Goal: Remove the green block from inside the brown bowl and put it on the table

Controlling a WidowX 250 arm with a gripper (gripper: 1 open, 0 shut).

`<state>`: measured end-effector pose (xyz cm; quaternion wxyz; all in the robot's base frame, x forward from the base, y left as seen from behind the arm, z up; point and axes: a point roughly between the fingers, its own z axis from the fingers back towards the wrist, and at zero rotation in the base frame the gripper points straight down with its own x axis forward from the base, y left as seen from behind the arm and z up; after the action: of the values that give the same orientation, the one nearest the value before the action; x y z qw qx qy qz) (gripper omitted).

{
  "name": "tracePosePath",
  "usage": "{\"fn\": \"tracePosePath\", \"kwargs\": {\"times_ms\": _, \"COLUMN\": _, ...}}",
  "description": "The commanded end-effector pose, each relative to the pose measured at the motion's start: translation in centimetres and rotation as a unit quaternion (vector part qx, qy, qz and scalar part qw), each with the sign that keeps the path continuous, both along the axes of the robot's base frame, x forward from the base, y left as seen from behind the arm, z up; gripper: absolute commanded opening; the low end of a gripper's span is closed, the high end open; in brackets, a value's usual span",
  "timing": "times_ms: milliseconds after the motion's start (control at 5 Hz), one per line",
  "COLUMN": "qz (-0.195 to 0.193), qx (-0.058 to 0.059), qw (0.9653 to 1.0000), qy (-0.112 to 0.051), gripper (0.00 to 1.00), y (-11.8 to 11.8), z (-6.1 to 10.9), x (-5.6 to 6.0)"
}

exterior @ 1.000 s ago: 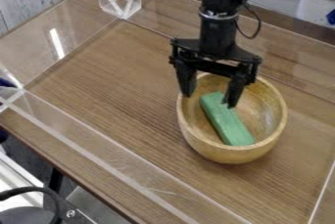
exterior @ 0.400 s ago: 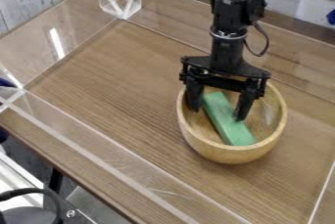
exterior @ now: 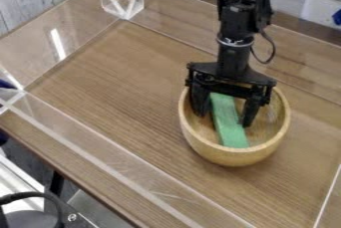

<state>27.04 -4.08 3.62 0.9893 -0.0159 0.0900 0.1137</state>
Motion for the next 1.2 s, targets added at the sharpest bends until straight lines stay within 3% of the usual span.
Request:
{"fn": "tracePosePath", "kwargs": {"times_ms": 0, "qz": -0.005, "qx": -0.003, "qw": 0.9995, "qy": -0.03, "gripper": 1.0, "y": -0.3, "z": 1.1, "x": 1.4}}
{"fn": "tracePosePath", "kwargs": {"times_ms": 1000, "qz": -0.007, "qx": -0.011, "qw": 0.999, "qy": -0.042, "gripper": 1.0, "y": -0.4, "z": 0.7, "x": 2.5}}
